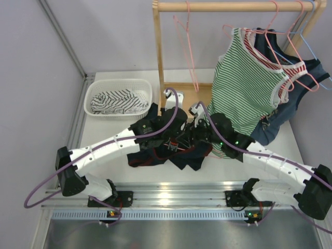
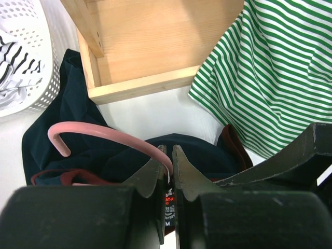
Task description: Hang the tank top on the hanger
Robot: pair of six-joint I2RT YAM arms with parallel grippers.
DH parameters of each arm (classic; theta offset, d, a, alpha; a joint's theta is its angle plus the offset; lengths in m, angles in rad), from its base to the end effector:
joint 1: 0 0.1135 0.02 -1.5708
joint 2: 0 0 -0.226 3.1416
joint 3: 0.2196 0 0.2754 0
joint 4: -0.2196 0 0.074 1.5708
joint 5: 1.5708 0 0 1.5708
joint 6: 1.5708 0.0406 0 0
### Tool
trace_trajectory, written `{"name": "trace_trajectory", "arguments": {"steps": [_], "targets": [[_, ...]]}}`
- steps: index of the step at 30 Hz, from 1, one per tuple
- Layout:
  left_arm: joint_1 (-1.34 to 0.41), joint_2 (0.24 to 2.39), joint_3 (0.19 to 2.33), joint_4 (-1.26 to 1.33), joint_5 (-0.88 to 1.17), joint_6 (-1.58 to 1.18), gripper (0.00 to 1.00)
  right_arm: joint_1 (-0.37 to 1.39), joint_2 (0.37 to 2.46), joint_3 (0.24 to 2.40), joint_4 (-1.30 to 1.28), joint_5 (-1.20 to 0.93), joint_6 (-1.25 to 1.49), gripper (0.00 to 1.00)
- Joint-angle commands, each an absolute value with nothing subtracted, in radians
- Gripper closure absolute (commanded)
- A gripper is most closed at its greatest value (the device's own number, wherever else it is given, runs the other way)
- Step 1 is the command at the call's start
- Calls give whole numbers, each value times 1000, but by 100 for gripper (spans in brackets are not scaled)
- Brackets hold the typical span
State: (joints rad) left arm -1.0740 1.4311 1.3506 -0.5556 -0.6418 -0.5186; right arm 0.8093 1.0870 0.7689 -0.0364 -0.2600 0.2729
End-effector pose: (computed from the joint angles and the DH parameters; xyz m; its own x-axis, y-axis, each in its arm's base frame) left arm 0.1867 -0.2934 0.3122 -0.4812 0.0545 -0.8749 0.2719 0.9581 -0.0899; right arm 0.1961 0.2208 0.2472 -0.4640 -0.1092 -0.8791 -0.7692 0.5418 0.3387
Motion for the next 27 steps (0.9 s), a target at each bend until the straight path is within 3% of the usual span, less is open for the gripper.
{"name": "trace_trajectory", "arguments": {"steps": [1,7,27], "targets": [[-1083,1405,1405,-558,-663,-505,100,795,1086,822,41,-284,267,59],[-1091,1402,1414,-566,-666,-500,100,790,1081,825,43,-296,273,67],[-1101,1391,1433,-577,-670,-488,100,781,1134,897,3,-382,255,76]]}}
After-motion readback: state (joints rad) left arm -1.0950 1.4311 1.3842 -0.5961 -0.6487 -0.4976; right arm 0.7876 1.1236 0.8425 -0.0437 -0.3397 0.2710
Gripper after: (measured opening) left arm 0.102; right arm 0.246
